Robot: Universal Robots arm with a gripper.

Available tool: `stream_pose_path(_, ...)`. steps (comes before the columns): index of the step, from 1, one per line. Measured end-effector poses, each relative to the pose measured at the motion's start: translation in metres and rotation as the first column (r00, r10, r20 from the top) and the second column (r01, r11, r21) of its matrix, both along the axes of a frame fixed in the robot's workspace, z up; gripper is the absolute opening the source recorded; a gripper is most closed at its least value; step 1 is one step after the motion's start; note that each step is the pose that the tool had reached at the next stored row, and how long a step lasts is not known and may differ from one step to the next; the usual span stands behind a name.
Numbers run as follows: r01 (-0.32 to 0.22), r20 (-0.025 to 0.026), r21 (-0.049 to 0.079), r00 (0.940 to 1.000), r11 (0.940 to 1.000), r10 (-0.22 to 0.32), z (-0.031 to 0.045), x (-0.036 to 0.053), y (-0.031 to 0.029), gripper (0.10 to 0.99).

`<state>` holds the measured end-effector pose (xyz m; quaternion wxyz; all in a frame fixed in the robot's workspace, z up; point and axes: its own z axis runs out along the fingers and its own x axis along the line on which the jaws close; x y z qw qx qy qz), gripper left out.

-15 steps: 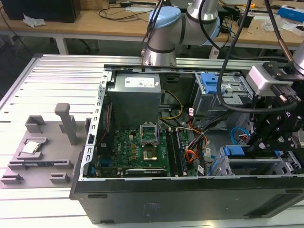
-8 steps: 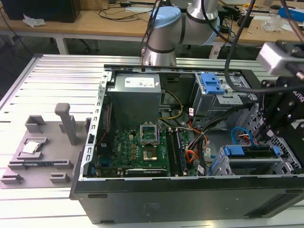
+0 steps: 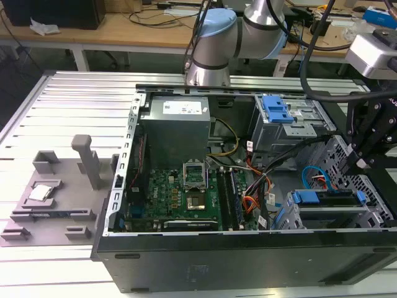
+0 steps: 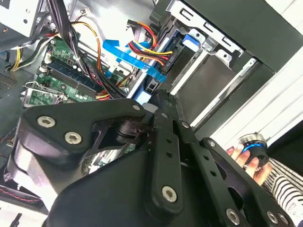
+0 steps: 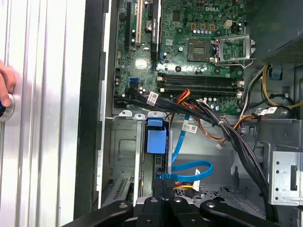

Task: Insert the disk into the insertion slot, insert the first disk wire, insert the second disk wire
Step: 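Insert the second disk wire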

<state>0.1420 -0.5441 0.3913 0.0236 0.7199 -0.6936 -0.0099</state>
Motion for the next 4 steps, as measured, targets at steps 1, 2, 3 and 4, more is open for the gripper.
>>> stream_pose_path(1,0.0,0.0,0.0,1.0,1.0,0.0,0.0,0.0,0.0,0.106)
stream_pose_path(2,0.0,0.0,0.0,1.0,1.0,0.0,0.0,0.0,0.0,0.106)
stream_pose_path(3,0.0,0.0,0.0,1.0,1.0,0.0,0.0,0.0,0.0,0.106)
stream_pose_path(4,0.0,0.0,0.0,1.0,1.0,0.0,0.0,0.0,0.0,0.106)
